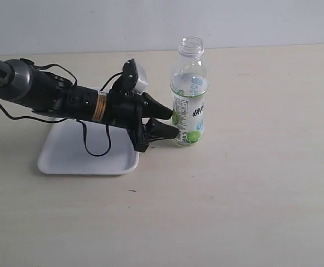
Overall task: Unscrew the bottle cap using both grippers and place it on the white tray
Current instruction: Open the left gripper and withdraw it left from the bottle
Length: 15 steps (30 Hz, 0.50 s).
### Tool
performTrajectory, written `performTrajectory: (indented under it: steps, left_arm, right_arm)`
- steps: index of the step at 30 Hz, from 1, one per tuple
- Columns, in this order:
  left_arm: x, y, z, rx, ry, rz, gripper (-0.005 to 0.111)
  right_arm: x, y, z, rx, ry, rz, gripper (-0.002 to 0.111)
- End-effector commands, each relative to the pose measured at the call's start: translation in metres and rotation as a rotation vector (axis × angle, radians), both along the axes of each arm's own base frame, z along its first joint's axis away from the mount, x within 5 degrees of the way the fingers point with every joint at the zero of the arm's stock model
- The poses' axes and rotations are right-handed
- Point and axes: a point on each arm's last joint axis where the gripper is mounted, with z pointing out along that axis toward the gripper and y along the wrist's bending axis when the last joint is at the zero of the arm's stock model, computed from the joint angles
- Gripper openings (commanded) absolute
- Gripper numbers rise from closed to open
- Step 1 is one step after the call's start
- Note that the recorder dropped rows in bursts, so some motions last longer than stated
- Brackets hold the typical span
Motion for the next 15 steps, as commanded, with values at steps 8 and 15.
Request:
performTrajectory:
  steps: [8, 15]
  left_arm:
    - [0.029, 0.068, 0.020, -0.029, 0.212, 0.222, 0.020]
    - [0.046, 0.111, 0.036, -0.112, 0.335, 0.409, 0.000]
  right_arm:
    - [-0.004, 0.019, 0.004, 0.250, 0.128, 0.020, 0.000]
    - [0.013, 0.053, -0.029, 0.178, 0.243, 0.058, 0.000]
